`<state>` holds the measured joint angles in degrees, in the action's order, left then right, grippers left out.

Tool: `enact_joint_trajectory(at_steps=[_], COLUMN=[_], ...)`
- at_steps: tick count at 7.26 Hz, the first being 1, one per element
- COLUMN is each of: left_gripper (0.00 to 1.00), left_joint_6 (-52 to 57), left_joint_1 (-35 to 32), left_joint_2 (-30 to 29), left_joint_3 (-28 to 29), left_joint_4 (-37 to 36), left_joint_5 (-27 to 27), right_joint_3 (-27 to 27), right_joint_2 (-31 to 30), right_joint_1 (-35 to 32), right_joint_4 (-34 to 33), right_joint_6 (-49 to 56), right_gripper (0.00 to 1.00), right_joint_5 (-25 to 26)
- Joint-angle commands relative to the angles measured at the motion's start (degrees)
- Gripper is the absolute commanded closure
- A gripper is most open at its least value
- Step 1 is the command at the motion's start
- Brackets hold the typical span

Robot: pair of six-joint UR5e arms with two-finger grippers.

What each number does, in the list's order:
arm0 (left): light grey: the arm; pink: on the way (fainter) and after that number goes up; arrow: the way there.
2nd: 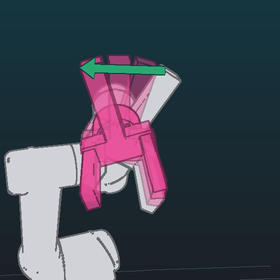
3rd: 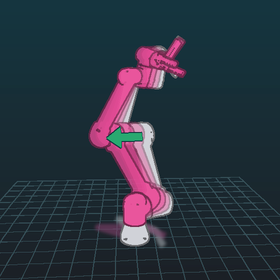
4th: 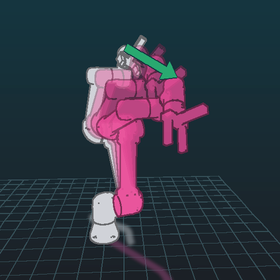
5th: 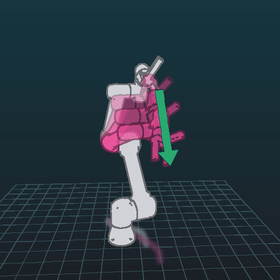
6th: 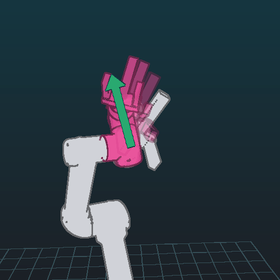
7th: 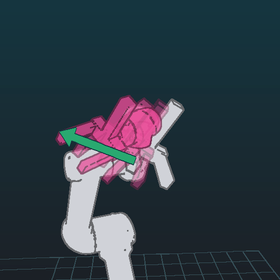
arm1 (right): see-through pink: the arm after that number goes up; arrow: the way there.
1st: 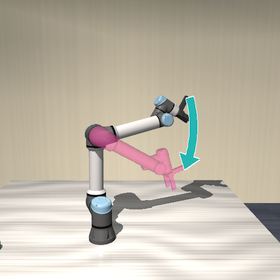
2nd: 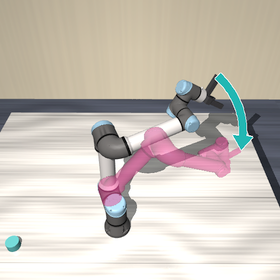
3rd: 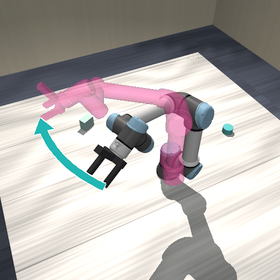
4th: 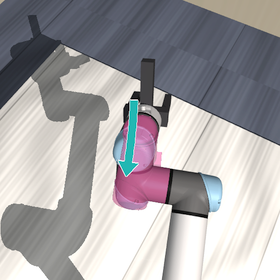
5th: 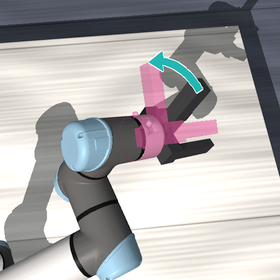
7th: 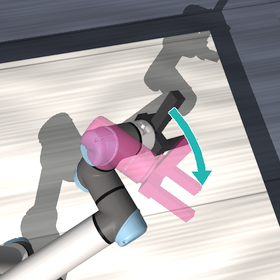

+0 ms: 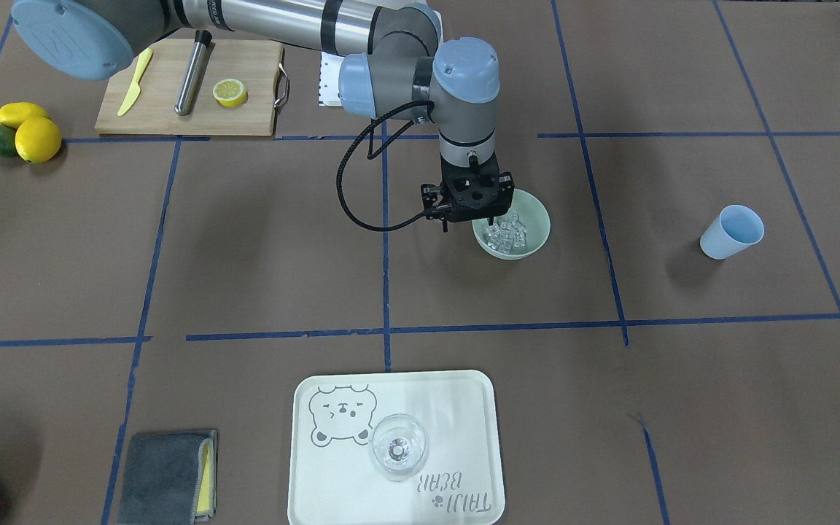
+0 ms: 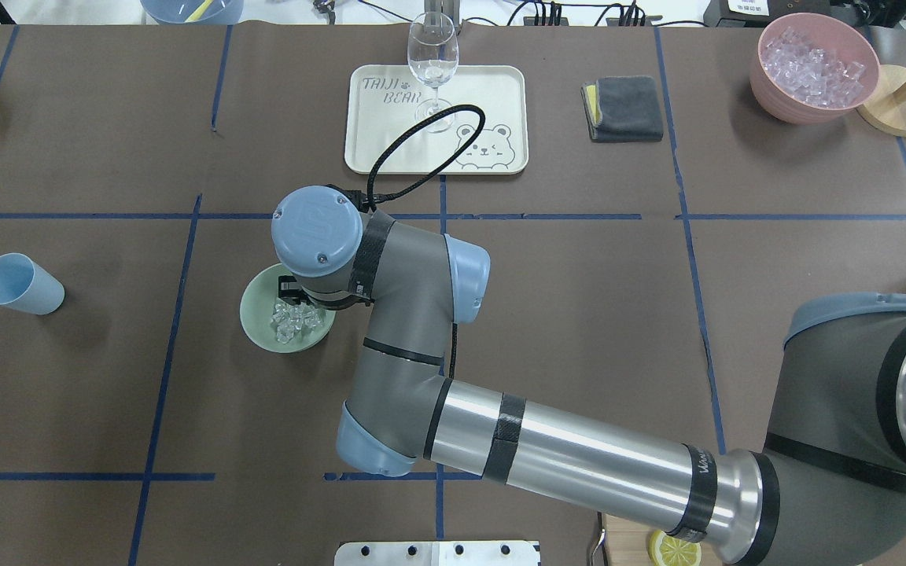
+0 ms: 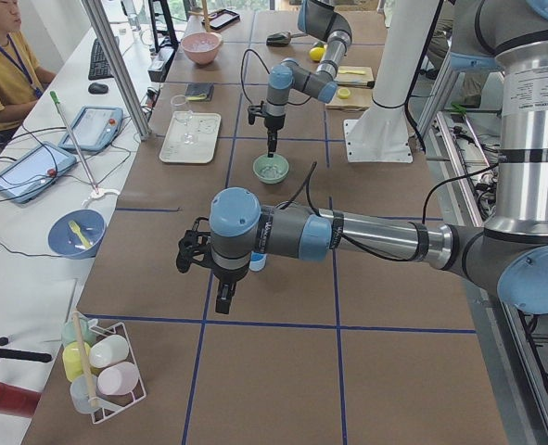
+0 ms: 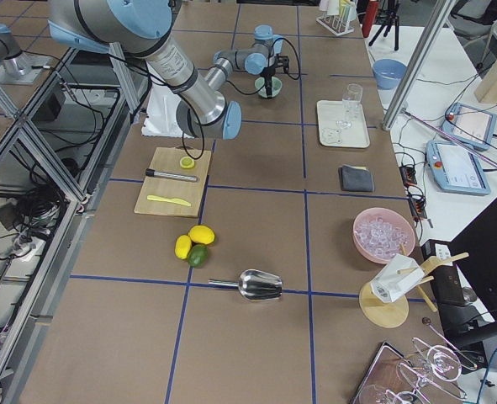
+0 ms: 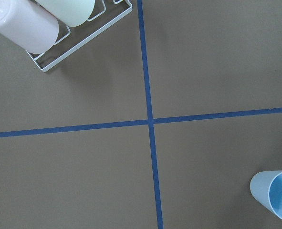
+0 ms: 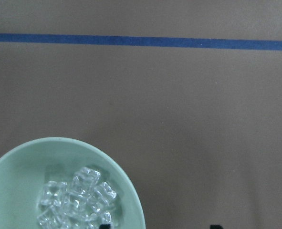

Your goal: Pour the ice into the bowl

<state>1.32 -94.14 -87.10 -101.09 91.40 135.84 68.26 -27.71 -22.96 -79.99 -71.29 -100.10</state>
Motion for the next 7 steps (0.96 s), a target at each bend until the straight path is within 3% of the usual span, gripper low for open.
enact_joint_trajectory(at_steps=[1,2,4,5,7], left_gripper=[0.0,0.0,0.0,0.0,0.0], left_joint_6=[0.0,0.0,0.0,0.0,0.0], left_joint_1=[0.01,0.01,0.01,0.01,0.01], left_joint_2=[0.0,0.0,0.0,0.0,0.0], left_joint_3=[0.11,0.2,0.28,0.28,0.28], left_joint_4=[0.01,0.01,0.01,0.09,0.09], left_joint_5=[0.04,0.04,0.04,0.04,0.04], right_joint_3=[-1.02,-1.2,-1.29,-1.29,-1.64], right_joint_2=[0.28,0.37,0.37,0.37,0.46], right_joint_1=[0.37,0.37,0.63,0.89,0.99], right_joint_4=[0.18,0.19,0.36,1.67,1.94], right_joint_6=[0.01,0.01,0.01,-0.08,-0.08], right_gripper=[0.29,0.33,0.55,0.56,0.7], right_joint_5=[-0.01,-0.01,-0.1,-0.1,-0.1])
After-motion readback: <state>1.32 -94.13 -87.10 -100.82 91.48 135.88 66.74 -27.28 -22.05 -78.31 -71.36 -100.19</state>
